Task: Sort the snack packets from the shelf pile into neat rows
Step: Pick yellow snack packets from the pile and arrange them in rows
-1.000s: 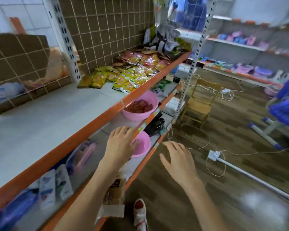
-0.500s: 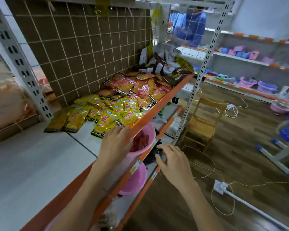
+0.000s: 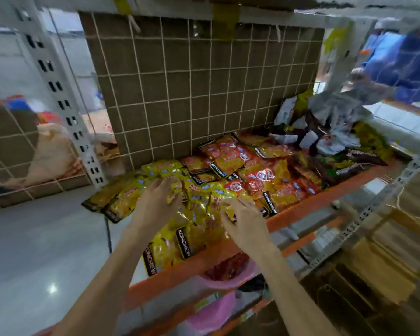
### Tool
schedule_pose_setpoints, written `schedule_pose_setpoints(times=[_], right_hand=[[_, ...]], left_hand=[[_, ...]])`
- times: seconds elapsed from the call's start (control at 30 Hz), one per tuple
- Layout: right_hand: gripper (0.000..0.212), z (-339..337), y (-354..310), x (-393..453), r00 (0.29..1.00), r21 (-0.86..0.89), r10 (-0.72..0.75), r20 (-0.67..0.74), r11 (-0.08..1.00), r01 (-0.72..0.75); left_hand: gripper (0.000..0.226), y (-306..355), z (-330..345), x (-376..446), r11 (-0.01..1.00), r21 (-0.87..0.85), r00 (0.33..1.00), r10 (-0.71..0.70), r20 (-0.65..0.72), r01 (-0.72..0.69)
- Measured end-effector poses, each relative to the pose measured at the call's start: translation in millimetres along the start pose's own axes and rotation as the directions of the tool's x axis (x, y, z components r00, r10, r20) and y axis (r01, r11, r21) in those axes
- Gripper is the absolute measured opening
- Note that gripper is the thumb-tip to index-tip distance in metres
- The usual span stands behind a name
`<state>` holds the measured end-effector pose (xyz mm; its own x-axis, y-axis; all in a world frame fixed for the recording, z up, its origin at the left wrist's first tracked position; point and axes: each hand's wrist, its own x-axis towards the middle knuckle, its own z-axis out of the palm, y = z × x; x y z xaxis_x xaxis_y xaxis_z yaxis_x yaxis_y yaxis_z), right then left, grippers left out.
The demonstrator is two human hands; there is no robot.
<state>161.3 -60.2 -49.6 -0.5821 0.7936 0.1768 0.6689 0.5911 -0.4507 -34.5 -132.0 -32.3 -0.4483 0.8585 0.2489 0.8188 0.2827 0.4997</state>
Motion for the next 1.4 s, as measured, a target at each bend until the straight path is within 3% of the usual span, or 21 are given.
schedule_pose_setpoints(times=[0.2, 0.37, 0.53, 0.7, 0.83, 1.0, 1.1, 1.27, 1.4], right_hand=[[0.040, 1, 29, 69, 0.981, -0.130, -0.098, 0.166, 0.984, 0.121], [0.051, -1, 22, 96, 0.955, -0.298, -0.064, 0.289, 0.942, 0.153], [0.074, 0, 5, 109, 0.919, -0.294, -0.013, 0.393, 0.946, 0.139], [0.083, 5, 16, 120, 0.901, -0.091, 0.072, 0.428, 0.995, -0.037], [0.044, 2, 24, 121, 0.887, 0.146, 0.078, 0.454, 0.976, -0.160], [0.018, -6, 26, 127, 0.910, 0.495, 0.103, 0.401, 0.812, -0.310], [0.011, -15, 27, 131, 0.917, 0.656, 0.126, 0.379, 0.662, -0.363], [0.010, -20, 25, 135, 0.935, 0.747, 0.197, 0.296, 0.562, -0.355], [0.012, -22, 19, 143, 0.948, 0.824, 0.260, 0.180, 0.487, -0.290]], left_hand=[[0.041, 9, 3, 24, 0.979, 0.059, 0.981, -0.191, -0.047, 0.193], [0.031, 10, 20, 39, 0.899, 0.186, 0.918, -0.393, -0.062, 0.397], [0.047, 2, 37, 56, 0.826, 0.173, 0.841, -0.540, -0.026, 0.536], [0.051, 7, 40, 70, 0.778, 0.180, 0.790, -0.613, 0.006, 0.602], [0.043, 2, 42, 76, 0.793, 0.149, 0.796, -0.603, 0.057, 0.591], [0.031, -3, 41, 79, 0.851, -0.034, 0.851, -0.521, 0.074, 0.524], [0.024, 0, 34, 77, 0.879, -0.167, 0.892, -0.451, 0.009, 0.446], [0.020, -1, 16, 71, 0.880, -0.333, 0.906, -0.401, -0.138, 0.339], [0.020, 0, 6, 62, 0.818, -0.504, 0.904, -0.399, -0.154, 0.276]])
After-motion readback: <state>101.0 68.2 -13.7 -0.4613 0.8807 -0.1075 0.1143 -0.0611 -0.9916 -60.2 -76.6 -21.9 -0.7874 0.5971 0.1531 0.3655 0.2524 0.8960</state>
